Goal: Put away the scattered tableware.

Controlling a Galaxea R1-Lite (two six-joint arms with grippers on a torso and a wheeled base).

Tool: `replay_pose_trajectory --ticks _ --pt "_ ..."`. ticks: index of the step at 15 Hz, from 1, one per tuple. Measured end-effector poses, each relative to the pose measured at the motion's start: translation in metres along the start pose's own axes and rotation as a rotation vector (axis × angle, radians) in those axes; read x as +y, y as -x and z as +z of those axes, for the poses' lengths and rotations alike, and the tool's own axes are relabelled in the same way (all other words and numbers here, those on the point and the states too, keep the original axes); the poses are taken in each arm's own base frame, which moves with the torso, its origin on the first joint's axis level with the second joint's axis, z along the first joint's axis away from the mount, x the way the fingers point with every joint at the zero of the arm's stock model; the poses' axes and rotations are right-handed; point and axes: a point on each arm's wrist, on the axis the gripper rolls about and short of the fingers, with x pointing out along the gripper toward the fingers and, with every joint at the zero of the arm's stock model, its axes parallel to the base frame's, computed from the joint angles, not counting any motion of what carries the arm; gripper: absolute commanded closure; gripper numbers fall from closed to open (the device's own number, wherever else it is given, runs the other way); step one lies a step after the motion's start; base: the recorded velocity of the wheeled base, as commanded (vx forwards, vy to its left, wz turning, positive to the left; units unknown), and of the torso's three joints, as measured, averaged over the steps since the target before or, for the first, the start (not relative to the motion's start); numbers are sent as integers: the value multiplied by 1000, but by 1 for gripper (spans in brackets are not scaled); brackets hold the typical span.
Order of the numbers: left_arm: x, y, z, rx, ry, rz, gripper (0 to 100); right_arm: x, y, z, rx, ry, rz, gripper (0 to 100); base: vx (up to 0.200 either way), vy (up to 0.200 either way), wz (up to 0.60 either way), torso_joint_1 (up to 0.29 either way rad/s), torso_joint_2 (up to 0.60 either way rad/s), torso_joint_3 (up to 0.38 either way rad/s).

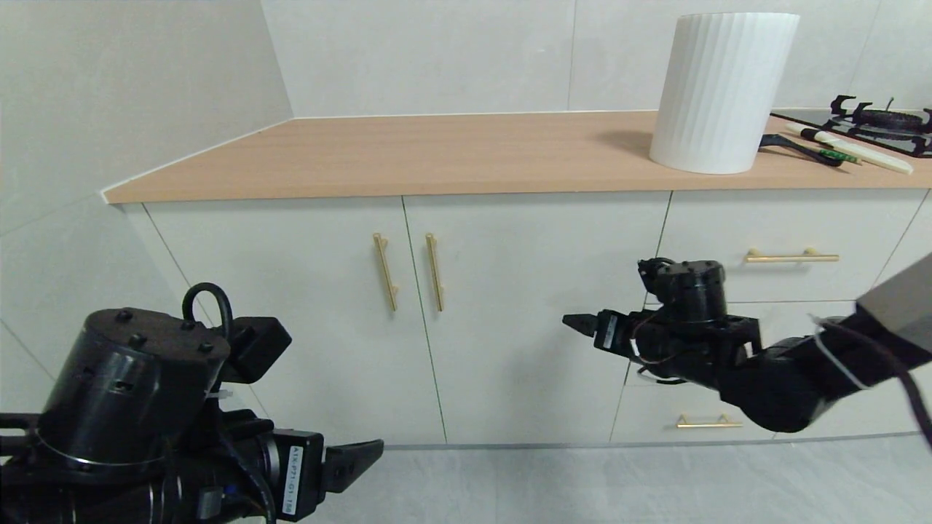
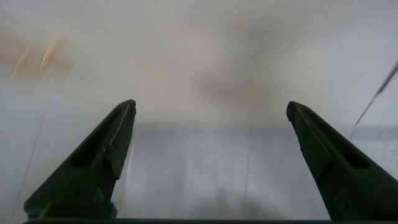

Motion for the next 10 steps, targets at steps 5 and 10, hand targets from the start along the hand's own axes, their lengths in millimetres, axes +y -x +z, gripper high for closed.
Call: replay_pose_trajectory --ticks 5,10 --pt "18 24 12 -205 43 60 0 6 77 19 -35 192 -106 0 0 0 0 0 0 0" --pt "51 76 -3 -401 19 145 0 2 153 17 -167 254 -257 0 0 0 0 0 0 0"
